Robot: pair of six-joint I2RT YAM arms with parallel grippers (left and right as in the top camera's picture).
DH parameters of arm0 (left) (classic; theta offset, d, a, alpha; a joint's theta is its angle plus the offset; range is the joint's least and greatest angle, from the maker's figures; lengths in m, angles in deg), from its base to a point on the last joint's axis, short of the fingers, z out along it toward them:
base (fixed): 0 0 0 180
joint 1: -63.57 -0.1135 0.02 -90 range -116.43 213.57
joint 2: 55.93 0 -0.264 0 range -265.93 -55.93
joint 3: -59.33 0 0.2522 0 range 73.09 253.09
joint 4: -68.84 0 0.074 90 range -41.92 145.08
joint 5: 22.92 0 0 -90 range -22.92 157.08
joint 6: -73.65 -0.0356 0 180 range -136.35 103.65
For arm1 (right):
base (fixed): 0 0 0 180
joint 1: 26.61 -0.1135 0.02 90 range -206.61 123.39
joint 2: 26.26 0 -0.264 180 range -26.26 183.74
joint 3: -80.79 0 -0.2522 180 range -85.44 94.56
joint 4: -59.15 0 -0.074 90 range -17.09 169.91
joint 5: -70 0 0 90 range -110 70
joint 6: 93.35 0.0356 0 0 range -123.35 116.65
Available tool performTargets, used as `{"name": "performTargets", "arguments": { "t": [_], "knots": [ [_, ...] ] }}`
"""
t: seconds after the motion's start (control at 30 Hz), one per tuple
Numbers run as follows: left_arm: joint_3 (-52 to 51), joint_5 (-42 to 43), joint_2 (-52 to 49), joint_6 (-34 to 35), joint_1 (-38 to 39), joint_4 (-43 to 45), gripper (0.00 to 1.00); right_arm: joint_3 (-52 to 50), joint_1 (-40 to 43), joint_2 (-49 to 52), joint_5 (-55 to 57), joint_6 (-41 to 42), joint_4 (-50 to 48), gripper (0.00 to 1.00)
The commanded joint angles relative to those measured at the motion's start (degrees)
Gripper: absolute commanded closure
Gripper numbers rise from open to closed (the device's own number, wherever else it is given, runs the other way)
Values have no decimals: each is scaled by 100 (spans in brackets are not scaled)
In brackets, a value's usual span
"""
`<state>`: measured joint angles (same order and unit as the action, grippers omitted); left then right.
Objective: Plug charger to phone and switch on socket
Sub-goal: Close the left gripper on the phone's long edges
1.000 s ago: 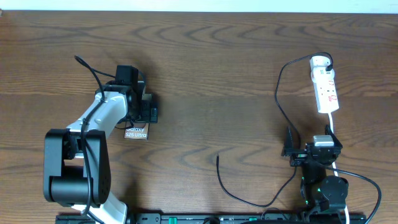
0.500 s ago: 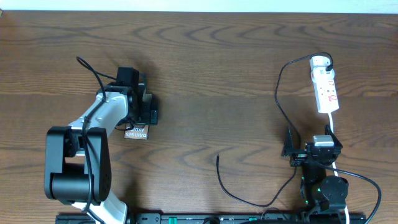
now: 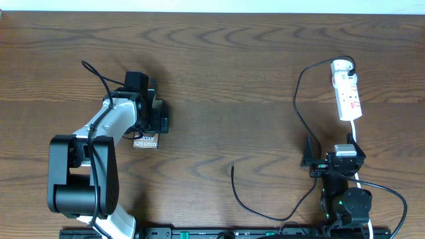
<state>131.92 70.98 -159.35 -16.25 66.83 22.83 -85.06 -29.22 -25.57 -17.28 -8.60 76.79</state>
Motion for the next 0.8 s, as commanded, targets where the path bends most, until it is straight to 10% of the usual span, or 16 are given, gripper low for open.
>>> {"name": "performTargets", "arguments": {
  "t": [0.0, 0.77],
  "knots": [
    [-87, 7, -109, -33, -2, 2, 2, -7, -48, -28, -7, -59, 22, 1],
    [-87, -13, -109, -208, -2, 26, 6, -7, -48, -28, -7, -59, 22, 1]
  ]
}}
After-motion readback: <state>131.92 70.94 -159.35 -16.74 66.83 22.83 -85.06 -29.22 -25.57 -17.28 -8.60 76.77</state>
